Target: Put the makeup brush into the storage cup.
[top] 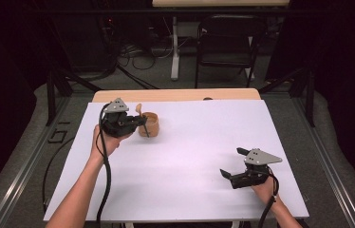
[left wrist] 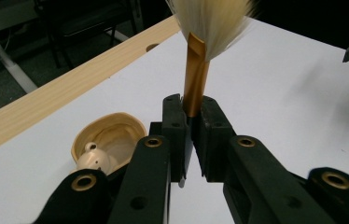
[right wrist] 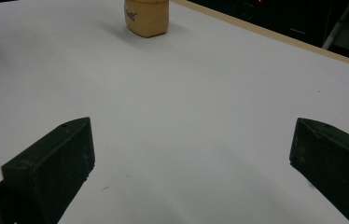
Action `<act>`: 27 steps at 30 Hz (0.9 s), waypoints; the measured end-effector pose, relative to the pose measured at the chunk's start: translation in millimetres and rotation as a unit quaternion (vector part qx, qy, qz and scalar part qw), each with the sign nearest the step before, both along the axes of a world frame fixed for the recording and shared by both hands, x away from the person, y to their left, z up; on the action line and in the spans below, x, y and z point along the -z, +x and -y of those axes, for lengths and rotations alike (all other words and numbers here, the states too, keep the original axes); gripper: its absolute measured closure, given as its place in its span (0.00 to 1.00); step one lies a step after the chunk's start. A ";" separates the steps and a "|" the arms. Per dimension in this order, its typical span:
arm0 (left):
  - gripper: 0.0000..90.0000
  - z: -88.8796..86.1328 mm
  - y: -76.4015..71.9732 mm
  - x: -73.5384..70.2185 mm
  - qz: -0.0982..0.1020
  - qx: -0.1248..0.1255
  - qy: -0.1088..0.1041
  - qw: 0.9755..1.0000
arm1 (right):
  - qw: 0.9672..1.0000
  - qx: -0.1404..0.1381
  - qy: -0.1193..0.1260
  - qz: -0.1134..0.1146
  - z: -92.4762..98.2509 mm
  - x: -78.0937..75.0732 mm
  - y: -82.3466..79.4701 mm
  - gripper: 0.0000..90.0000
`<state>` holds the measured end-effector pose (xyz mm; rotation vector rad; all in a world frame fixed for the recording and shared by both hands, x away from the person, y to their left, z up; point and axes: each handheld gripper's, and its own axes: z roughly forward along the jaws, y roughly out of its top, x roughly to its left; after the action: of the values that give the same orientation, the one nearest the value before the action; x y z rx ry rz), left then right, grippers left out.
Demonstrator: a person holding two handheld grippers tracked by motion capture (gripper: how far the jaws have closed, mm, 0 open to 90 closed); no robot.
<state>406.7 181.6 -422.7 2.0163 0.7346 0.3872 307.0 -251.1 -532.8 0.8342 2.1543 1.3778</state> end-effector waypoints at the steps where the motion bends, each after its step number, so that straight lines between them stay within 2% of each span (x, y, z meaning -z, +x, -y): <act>1: 0.93 0.9 1.3 -1.0 0.000 0.000 0.001 1.000 | 1.000 0.000 0.000 0.000 0.0 0.0 0.0 0.00; 6: 0.93 3.3 7.4 -5.7 -0.002 0.003 -0.002 1.000 | 1.000 0.001 -0.001 -0.008 -0.1 0.4 0.3 0.00; 13: 0.93 3.9 16.5 -15.0 0.004 -0.003 -0.005 1.000 | 1.000 -0.002 -0.003 -0.007 -1.6 1.2 1.0 0.00; 14: 0.93 4.1 19.9 -17.9 0.003 -0.004 -0.011 1.000 | 1.000 -0.003 -0.003 -0.009 -0.8 0.9 1.0 0.00; 27: 0.93 11.1 37.8 -33.7 0.020 -0.012 -0.005 1.000 | 1.000 -0.004 0.002 -0.007 -0.4 1.4 1.6 0.00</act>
<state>444.5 170.5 -389.1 1.9864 0.7351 0.4373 308.7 -250.7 -534.2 0.8406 2.1677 1.3851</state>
